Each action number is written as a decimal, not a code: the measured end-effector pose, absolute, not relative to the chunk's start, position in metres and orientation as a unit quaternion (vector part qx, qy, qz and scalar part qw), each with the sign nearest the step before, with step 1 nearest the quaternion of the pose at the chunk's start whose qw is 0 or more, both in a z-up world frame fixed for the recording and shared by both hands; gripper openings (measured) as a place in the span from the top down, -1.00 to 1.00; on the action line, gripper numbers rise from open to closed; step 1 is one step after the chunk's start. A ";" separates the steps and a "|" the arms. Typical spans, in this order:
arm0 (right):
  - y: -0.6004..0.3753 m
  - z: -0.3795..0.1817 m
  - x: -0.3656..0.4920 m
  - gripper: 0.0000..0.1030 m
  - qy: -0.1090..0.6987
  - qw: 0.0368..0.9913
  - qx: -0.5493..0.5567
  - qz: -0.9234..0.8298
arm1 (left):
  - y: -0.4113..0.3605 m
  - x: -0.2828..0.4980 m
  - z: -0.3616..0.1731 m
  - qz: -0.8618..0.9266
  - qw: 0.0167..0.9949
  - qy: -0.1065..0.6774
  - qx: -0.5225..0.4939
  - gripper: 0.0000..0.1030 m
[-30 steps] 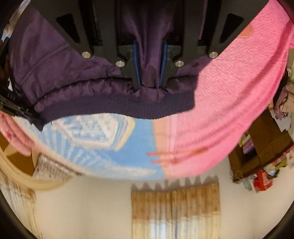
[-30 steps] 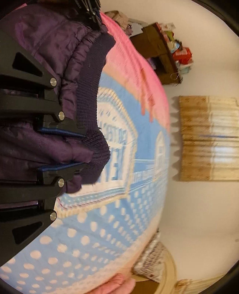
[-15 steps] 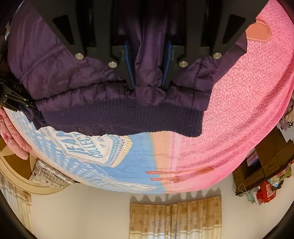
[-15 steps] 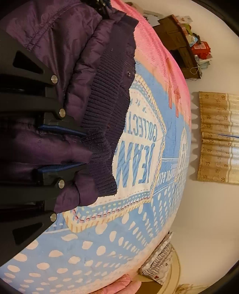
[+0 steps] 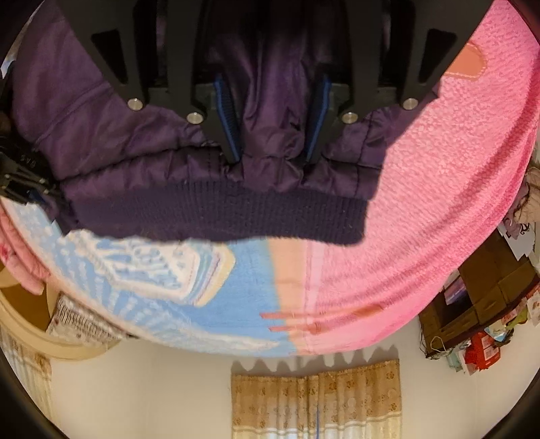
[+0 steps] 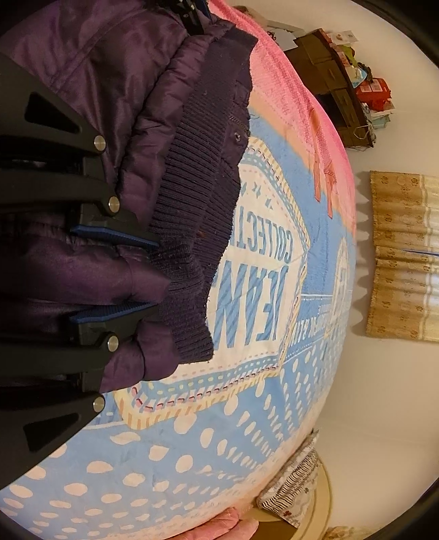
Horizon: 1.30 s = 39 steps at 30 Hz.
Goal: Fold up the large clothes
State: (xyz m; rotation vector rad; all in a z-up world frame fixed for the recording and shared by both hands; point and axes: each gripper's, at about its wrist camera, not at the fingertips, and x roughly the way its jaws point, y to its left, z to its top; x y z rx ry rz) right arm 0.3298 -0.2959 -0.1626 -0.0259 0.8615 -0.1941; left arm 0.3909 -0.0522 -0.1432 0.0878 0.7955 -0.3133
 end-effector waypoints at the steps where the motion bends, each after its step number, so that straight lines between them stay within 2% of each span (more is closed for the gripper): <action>1: -0.297 -0.151 0.325 0.02 0.415 0.904 -0.010 -0.098 | -0.047 0.384 -0.133 -0.144 0.917 0.371 0.036 0.00; 2: -0.297 -0.140 0.317 -0.14 0.402 0.910 -0.002 -0.102 | -0.040 0.376 -0.121 -0.128 0.927 0.352 0.026 -0.19; 6: -0.272 -0.087 0.269 -0.40 0.320 0.940 -0.003 -0.121 | -0.018 0.320 -0.077 -0.158 0.947 0.276 -0.038 -0.62; 8: -0.247 -0.079 0.251 -0.56 0.291 0.952 0.018 -0.089 | -0.029 0.298 -0.074 -0.160 0.954 0.251 -0.024 -0.85; 11: -0.208 -0.102 0.250 -0.57 0.314 0.948 0.007 -0.056 | -0.055 0.287 -0.089 -0.142 0.958 0.250 0.012 -0.86; 16: -0.208 -0.155 0.261 -0.57 0.352 0.931 0.003 -0.098 | -0.076 0.312 -0.143 -0.085 0.939 0.325 0.069 -0.85; 18: -0.215 -0.167 0.260 -0.57 0.347 0.933 0.024 -0.093 | -0.069 0.316 -0.155 -0.089 0.937 0.334 0.049 -0.85; 20: -0.207 -0.174 0.261 -0.58 0.345 0.933 -0.002 -0.099 | -0.065 0.316 -0.158 -0.086 0.938 0.335 0.033 -0.87; 23: -0.209 -0.177 0.263 -0.61 0.351 0.931 0.004 -0.096 | -0.071 0.313 -0.164 -0.081 0.940 0.329 0.043 -0.87; 34: -0.209 -0.181 0.272 -0.66 0.362 0.928 0.003 -0.093 | -0.070 0.309 -0.165 -0.100 0.937 0.334 0.031 -0.89; 37: -0.212 -0.177 0.276 -0.67 0.374 0.923 0.007 -0.086 | -0.053 0.300 -0.151 -0.127 0.933 0.338 0.010 -0.88; 39: -0.215 -0.166 0.270 -0.68 0.384 0.920 0.018 -0.072 | -0.028 0.279 -0.134 -0.118 0.943 0.311 -0.005 -0.88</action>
